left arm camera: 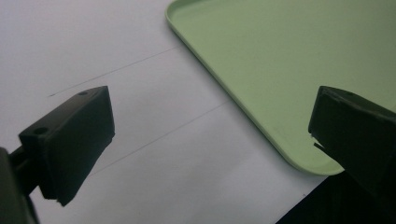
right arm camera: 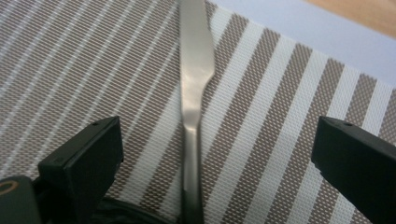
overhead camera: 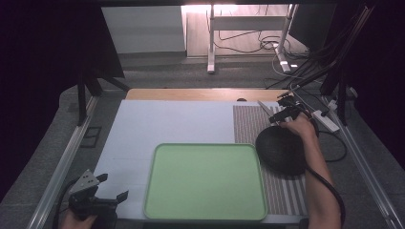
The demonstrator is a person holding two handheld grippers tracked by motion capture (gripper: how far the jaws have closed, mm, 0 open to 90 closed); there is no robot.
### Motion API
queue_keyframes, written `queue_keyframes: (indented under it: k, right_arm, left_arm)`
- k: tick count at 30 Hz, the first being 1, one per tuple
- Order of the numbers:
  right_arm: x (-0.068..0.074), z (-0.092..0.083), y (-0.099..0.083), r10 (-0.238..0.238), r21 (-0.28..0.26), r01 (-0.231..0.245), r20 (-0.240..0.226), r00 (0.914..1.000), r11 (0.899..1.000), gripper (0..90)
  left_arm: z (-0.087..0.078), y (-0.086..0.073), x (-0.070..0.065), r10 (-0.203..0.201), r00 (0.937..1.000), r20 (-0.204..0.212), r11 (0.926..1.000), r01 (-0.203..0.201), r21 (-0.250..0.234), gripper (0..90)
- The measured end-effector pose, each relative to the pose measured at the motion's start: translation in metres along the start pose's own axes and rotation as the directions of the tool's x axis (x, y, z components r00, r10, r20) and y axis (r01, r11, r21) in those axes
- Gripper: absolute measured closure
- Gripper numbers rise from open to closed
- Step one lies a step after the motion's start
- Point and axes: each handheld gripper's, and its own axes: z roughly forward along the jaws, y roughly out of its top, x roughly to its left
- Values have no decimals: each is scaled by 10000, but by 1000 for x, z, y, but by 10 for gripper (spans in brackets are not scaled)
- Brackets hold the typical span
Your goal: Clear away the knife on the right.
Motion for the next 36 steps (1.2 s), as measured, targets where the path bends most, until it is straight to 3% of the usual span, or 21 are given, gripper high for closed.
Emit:
queue_keyframes:
  k: [5, 7, 9, 17, 21, 25, 28, 36]
  right_arm:
    - [-7, 8, -5, 109, 391, -111, 61, 9999, 9992, 87]
    - [-9, 9, -7, 6, 503, -2, -83, 10000, 9987, 164]
    - [-11, 7, -8, 73, 506, -48, -487, 9988, 9987, 262]
    - [-8, -2, -10, -512, 561, 568, -978, 9939, 9968, 787]
    - [-13, -2, -11, -790, 505, 863, -1324, 9880, 9950, 799]
    - [-15, -4, -9, -1326, 480, 1365, -770, 9882, 9895, 801]
    - [-22, -7, -9, -983, 219, 1006, -887, 9912, 9947, 801]
    - [-36, -16, -11, -595, 68, 600, -571, 9966, 9982, 802]
  left_arm:
    - [0, 0, 0, -14, 10000, 3, 10000, 14, -8, 12]
    - [0, 0, 0, -7, 10000, 0, 10000, 7, -7, 12]
    - [0, 0, 0, 3, 10000, -3, 10000, -3, -2, 12]
    - [0, 0, -1, 64, 10000, -46, 10000, -64, 19, 12]
    - [0, 0, -1, 72, 10000, -50, 10000, -72, 22, 12]
    - [0, 0, 0, 23, 10000, -35, 10000, -23, 18, 12]
    - [0, 0, 0, 12, 10000, -35, 10000, -12, 19, 12]
    - [1, 0, 0, 0, 10000, -46, 10000, 0, 33, 12]
